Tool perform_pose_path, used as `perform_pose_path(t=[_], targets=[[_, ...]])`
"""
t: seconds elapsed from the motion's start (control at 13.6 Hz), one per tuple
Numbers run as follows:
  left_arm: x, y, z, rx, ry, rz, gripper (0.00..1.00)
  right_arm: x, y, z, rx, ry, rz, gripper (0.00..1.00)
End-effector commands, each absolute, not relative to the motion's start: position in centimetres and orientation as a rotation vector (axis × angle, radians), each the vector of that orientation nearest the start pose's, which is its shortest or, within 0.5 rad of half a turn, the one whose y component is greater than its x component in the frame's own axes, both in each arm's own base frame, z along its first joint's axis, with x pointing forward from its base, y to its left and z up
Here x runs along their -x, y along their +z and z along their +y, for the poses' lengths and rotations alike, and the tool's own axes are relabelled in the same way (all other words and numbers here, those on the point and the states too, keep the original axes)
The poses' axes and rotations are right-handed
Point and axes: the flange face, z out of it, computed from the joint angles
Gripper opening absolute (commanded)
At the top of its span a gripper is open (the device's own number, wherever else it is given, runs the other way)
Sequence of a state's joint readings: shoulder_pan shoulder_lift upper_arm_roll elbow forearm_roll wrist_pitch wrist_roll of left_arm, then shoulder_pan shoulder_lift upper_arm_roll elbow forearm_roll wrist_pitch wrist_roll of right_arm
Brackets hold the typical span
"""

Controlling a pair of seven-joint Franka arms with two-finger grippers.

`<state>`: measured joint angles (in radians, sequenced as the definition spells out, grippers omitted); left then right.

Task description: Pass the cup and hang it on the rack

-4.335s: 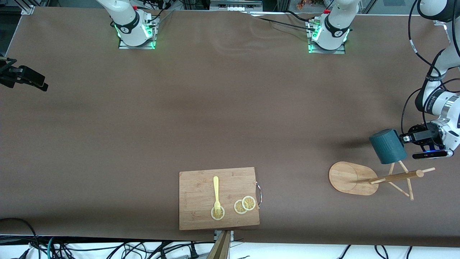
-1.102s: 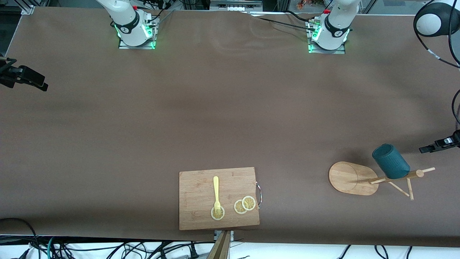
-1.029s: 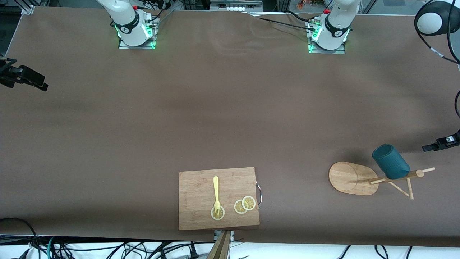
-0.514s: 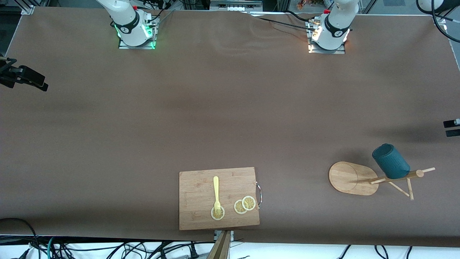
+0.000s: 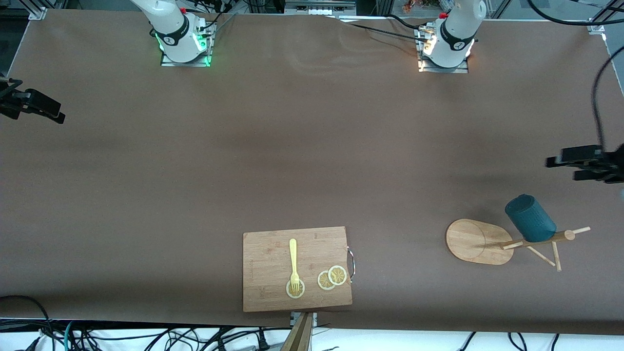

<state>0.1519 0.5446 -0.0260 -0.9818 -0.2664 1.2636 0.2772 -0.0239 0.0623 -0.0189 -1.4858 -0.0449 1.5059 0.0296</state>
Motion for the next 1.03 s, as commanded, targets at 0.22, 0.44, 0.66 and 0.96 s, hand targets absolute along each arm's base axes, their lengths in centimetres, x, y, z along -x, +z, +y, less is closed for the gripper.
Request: perform_pose_path(t=[0.22,0.44,0.66,0.96], targets=[[-66.4,55.0,-12.2,3.098,0.250,0.335,1.00,-56.4,62.7,-2.9,3.193,0.067,0.093,1.00],[-65.3,55.7,-16.3,3.052,0.222,0.343,1.00,-56.5,63.1,-2.8,3.193,0.055,0.090,1.00],[-65.1,56.1,-16.6,3.048,0.215,0.364,1.00,-56.5,63.1,-2.7,3.195,0.050,0.088,1.00],[-63.0,60.4,-11.0,3.107,0.000,0.264,1.00,-56.5,63.2,-2.7,3.197,0.050,0.088,1.00]])
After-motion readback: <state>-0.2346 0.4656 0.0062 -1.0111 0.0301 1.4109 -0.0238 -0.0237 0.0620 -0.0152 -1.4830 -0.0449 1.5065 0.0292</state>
